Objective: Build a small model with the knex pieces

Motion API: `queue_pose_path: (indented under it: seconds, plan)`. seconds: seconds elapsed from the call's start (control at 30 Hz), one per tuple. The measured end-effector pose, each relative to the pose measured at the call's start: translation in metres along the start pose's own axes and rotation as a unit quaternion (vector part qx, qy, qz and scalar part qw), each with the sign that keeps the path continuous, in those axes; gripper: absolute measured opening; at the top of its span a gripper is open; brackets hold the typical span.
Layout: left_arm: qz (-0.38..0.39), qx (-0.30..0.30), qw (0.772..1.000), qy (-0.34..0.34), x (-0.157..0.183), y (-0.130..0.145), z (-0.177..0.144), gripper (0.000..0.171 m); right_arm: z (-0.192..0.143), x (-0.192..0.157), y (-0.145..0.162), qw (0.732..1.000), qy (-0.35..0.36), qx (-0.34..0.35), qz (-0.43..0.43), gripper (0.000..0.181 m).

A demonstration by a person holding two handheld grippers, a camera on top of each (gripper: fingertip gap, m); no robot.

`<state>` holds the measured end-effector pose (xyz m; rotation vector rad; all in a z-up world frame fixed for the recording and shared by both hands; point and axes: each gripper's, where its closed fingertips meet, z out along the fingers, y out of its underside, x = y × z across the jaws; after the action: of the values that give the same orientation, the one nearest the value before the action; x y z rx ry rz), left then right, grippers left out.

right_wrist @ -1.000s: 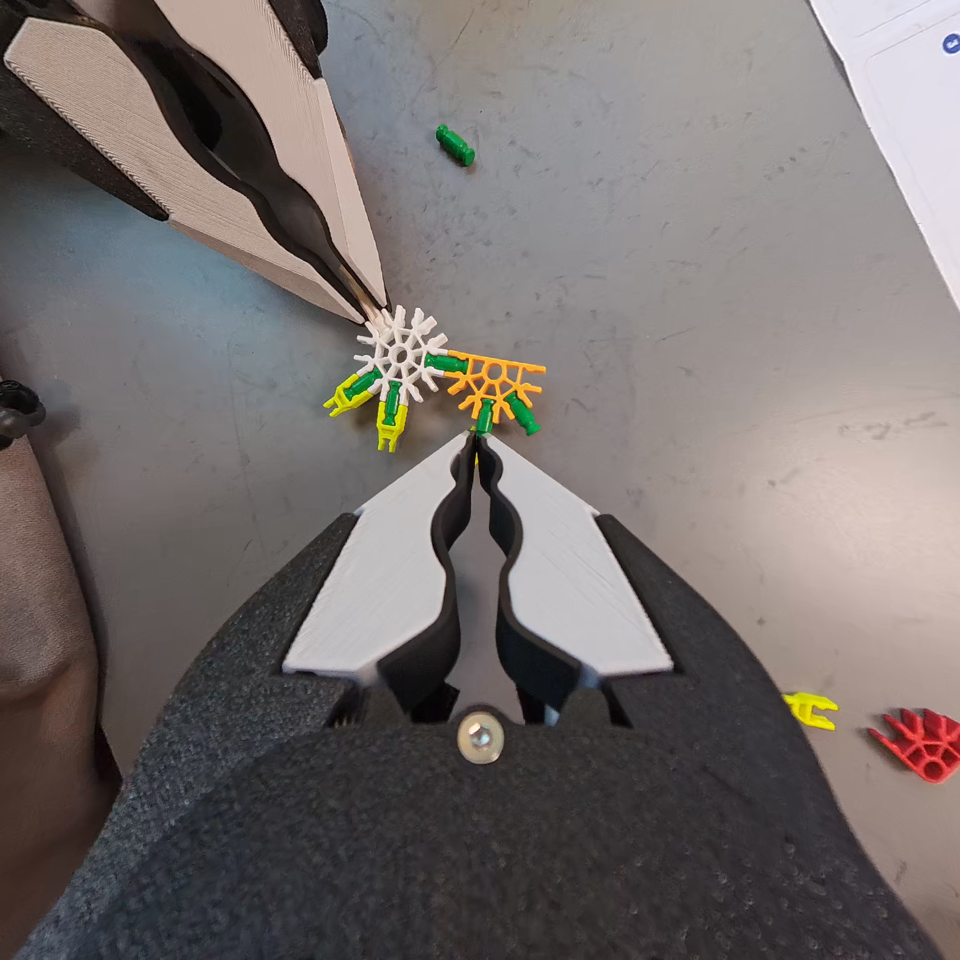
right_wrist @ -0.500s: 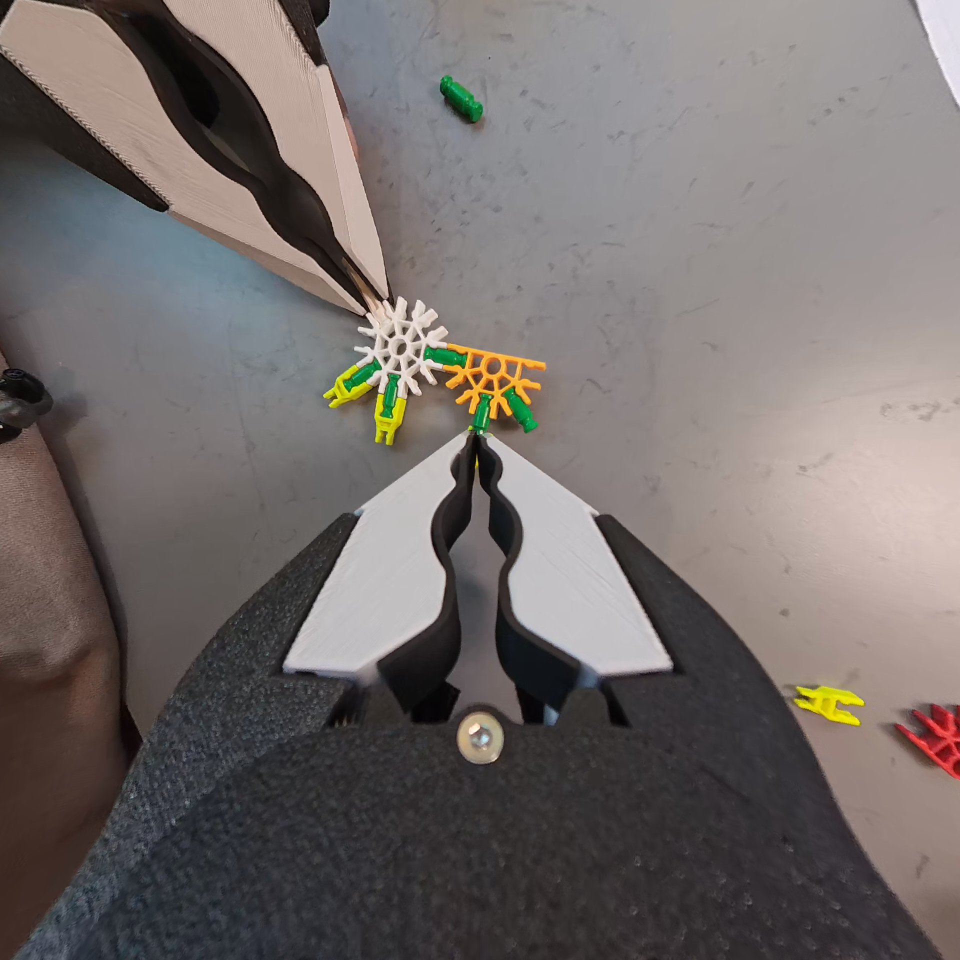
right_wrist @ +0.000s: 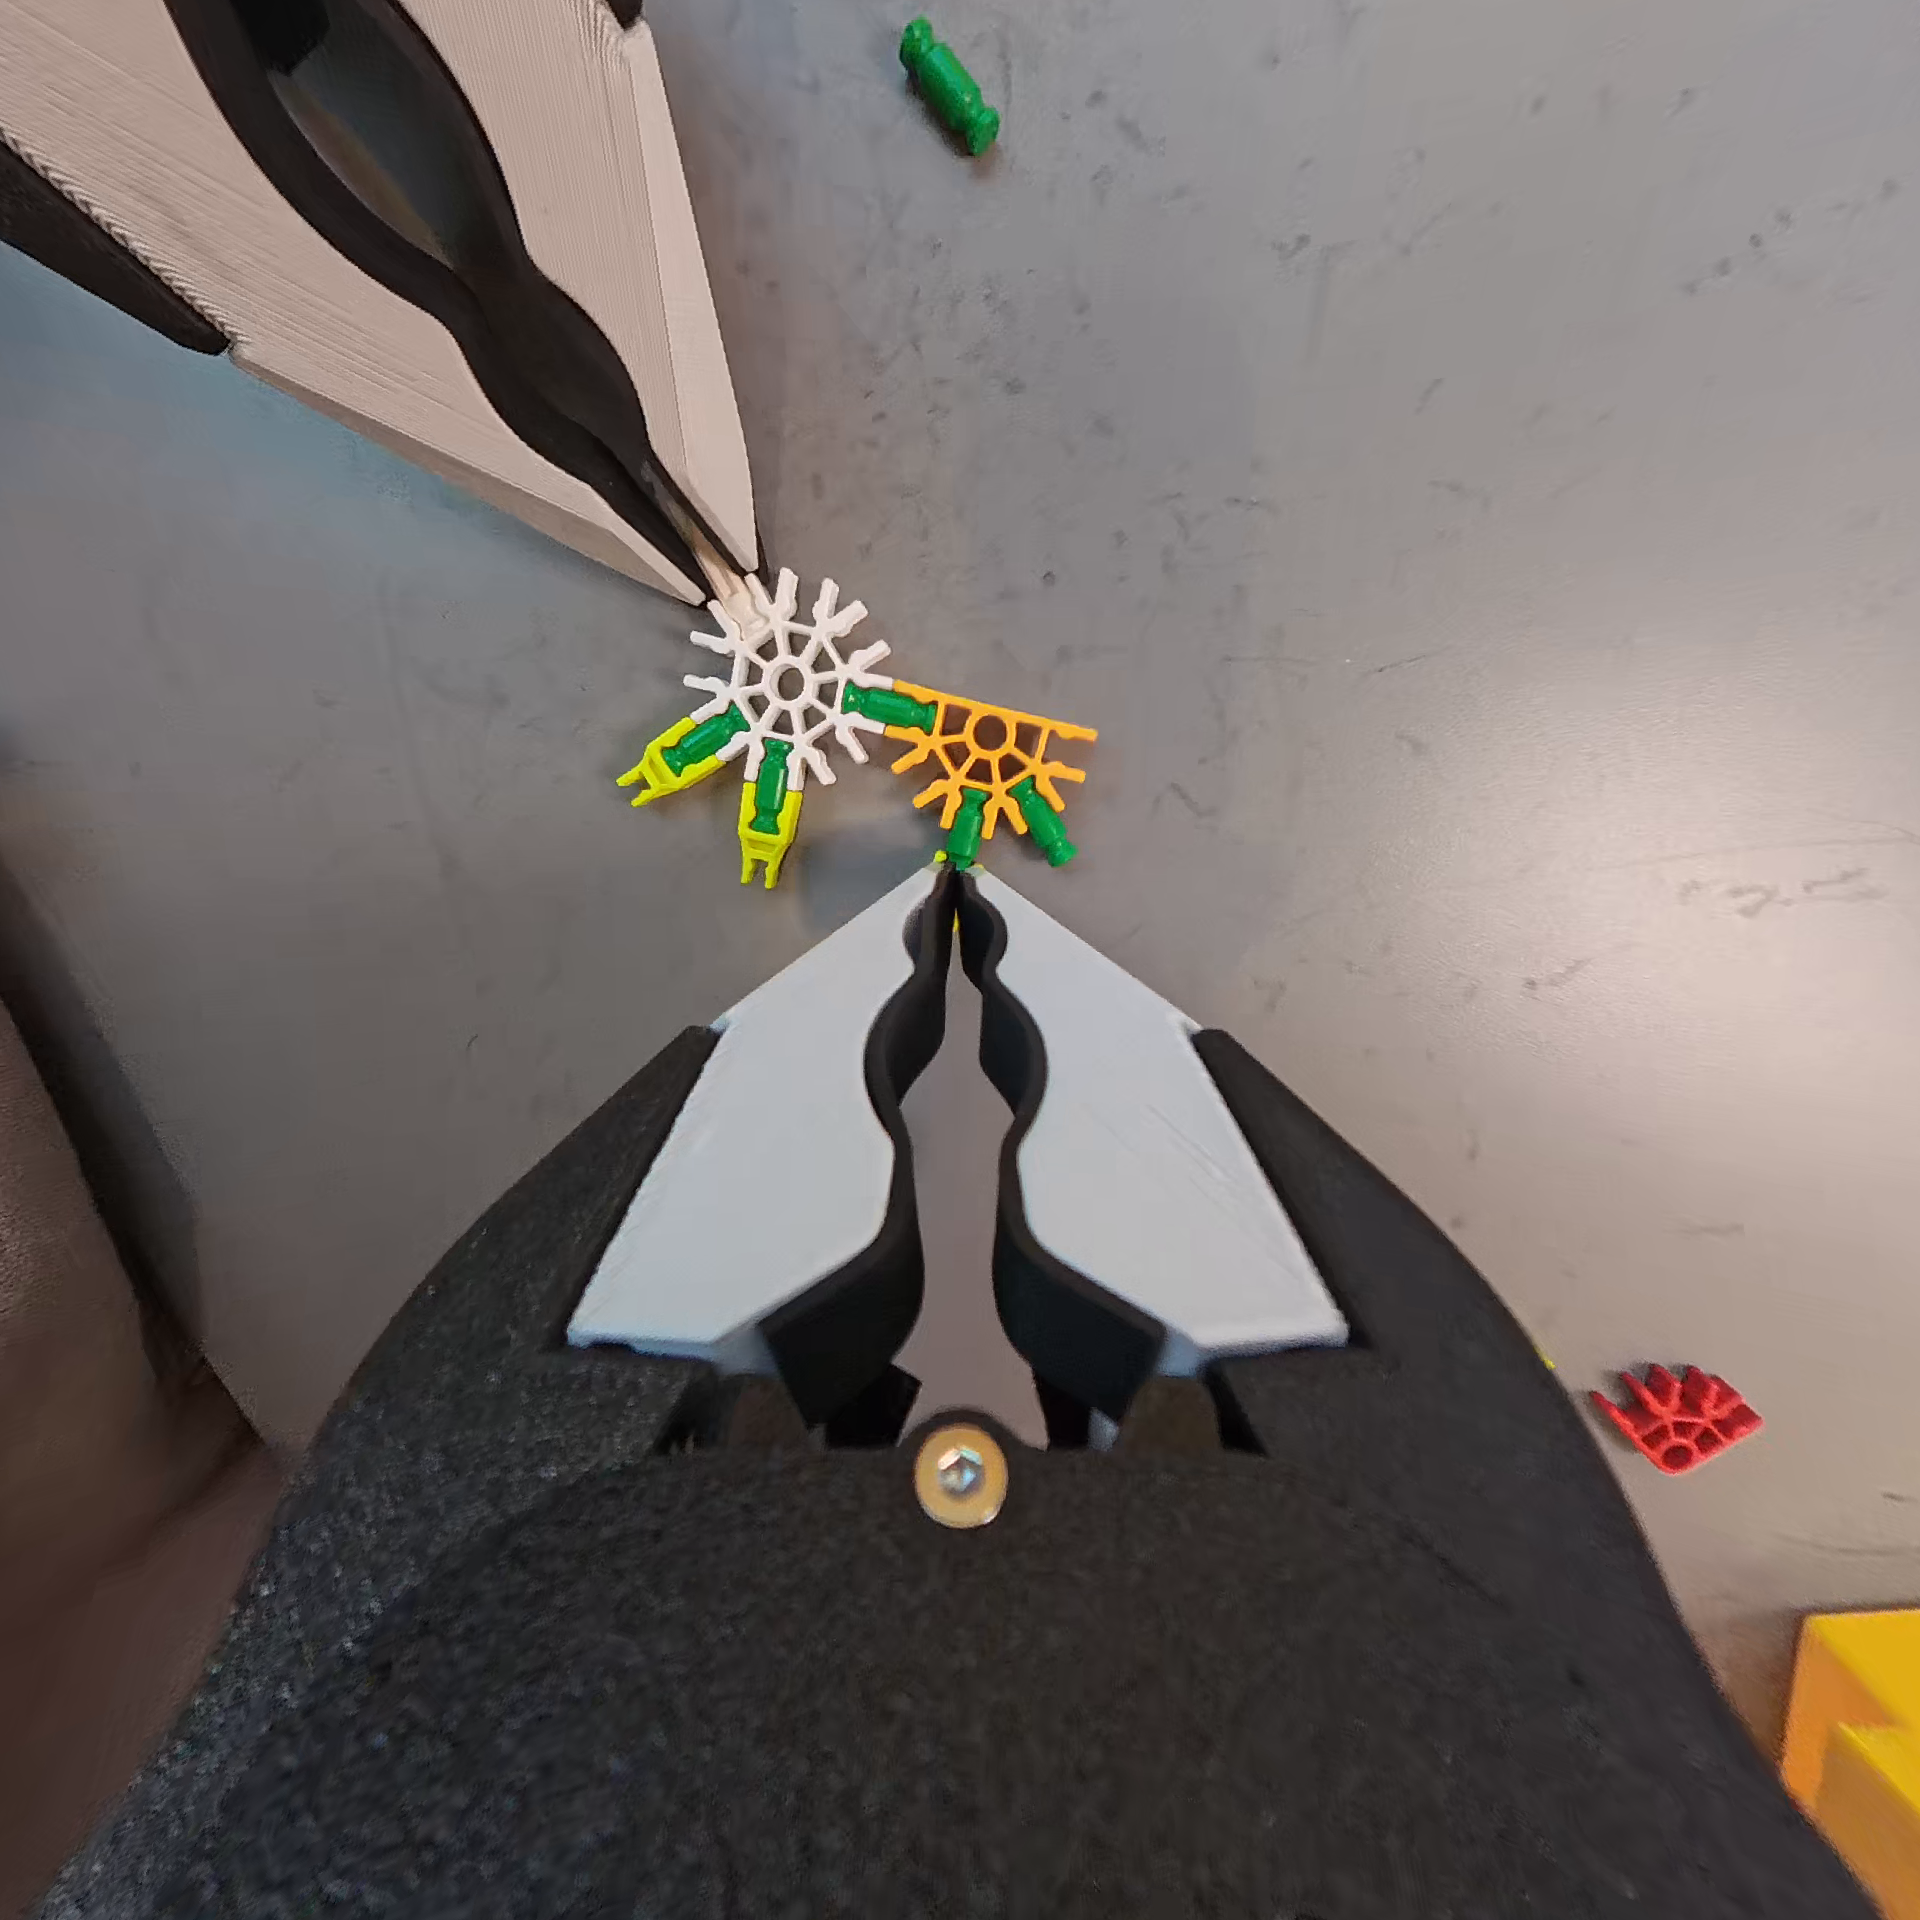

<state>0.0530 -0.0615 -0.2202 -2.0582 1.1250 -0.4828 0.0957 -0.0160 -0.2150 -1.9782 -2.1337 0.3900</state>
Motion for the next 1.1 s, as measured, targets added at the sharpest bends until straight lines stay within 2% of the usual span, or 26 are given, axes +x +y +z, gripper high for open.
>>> queue_pose_path:
  seconds: [0.23,0.37,0.43,0.53,0.73,0.97,1.1]
  plan:
    - [-0.027,0.002,1.0,-0.001,0.0,0.0,0.0,0.005,-0.014,0.001,-0.006,0.997,0.005,0.079,0.016,0.009]
    - [-0.045,0.007,0.999,0.0,0.0,0.001,-0.001,0.005,-0.002,-0.003,0.013,0.998,-0.001,0.056,0.031,0.024]
    - [-0.049,0.008,0.999,-0.002,0.0,0.002,-0.002,0.005,0.001,-0.001,0.009,0.996,0.01,0.079,0.035,0.019]
    - [-0.053,0.009,0.999,-0.009,-0.001,0.002,-0.002,0.005,0.002,0.0,0.009,0.996,0.018,0.079,0.023,0.005]
    - [-0.067,0.005,0.998,-0.012,-0.002,0.002,-0.002,0.005,0.0,-0.002,0.015,0.997,0.027,0.062,-0.042,0.004]
    - [-0.06,0.002,0.998,-0.015,-0.001,0.004,-0.004,0.005,-0.007,0.001,0.031,0.991,0.008,0.082,-0.109,0.004]
    - [-0.053,0.004,0.998,-0.016,-0.001,0.004,-0.004,0.005,-0.012,0.002,0.033,0.991,0.008,0.106,-0.087,0.004]
